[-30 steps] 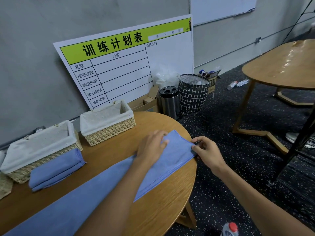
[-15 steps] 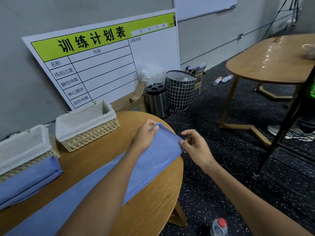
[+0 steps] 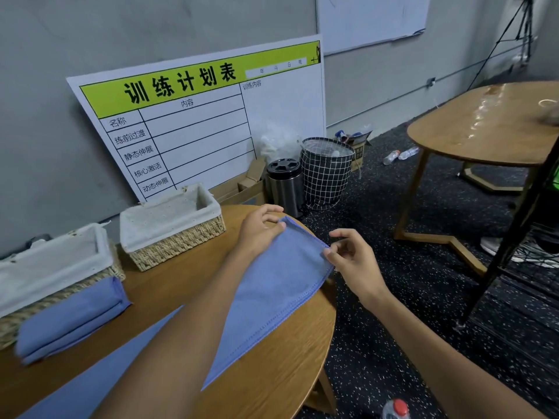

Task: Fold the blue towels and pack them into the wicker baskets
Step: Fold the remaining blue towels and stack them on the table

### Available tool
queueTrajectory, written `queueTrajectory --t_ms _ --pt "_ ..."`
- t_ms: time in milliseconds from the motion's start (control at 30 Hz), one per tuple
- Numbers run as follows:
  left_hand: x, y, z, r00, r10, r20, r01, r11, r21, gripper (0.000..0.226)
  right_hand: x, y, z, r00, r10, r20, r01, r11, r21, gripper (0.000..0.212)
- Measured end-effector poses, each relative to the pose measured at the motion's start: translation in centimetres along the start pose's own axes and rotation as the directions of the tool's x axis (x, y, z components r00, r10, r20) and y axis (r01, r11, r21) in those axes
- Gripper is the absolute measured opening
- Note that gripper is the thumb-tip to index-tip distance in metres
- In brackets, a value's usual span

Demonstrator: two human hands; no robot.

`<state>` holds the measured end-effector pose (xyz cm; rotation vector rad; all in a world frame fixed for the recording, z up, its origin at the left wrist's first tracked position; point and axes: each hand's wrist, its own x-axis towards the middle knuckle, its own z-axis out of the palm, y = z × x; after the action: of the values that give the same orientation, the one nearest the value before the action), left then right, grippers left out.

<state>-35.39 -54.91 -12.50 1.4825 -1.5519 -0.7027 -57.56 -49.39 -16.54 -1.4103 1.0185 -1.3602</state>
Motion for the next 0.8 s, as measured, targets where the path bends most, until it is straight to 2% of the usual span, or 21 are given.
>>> queueTrajectory --t_ms 133,300,400,467,533,633,800 --pt "-1.1 1.2 -3.2 0.999 0.011 -0.045 -0.012 1.000 -0.020 0.028 -0.3 -2.2 2.0 0.998 -0.041 0.048 0.040 0.999 0.023 0.027" --pt "-4.3 1.9 -8.9 0.989 -0.122 -0.080 0.096 0.958 -0.271 0.030 -1.8 -6.3 7.2 0.980 -0.106 0.168 0.090 0.991 0.096 0.030" --pt "-7.6 1.7 -13.3 0.968 -0.233 -0.089 0.147 0.821 -0.551 0.022 -3.2 -8.3 11.5 0.954 -0.129 0.270 0.106 0.990 0.097 0.033" --pt "-10.3 1.3 -16.8 0.958 -0.282 -0.058 0.169 0.715 -0.678 0.030 -4.5 -9.2 14.8 0.935 -0.148 0.323 0.120 0.987 0.104 0.035" --pt "-13.1 0.4 -20.4 0.950 -0.308 -0.057 0.181 0.687 -0.704 0.048 -6.0 -9.9 18.2 0.912 -0.159 0.377 0.124 0.986 0.115 0.035" --pt "-17.4 -1.0 -25.6 0.930 -0.354 -0.098 0.200 0.711 -0.674 0.069 -8.9 -11.1 22.8 0.877 -0.188 0.442 0.140 0.980 0.141 0.035" --pt "-23.9 -3.2 -31.8 0.868 -0.468 -0.164 0.267 0.720 -0.641 0.076 -14.0 -12.7 29.1 0.829 -0.217 0.516 0.142 0.973 0.181 0.034"
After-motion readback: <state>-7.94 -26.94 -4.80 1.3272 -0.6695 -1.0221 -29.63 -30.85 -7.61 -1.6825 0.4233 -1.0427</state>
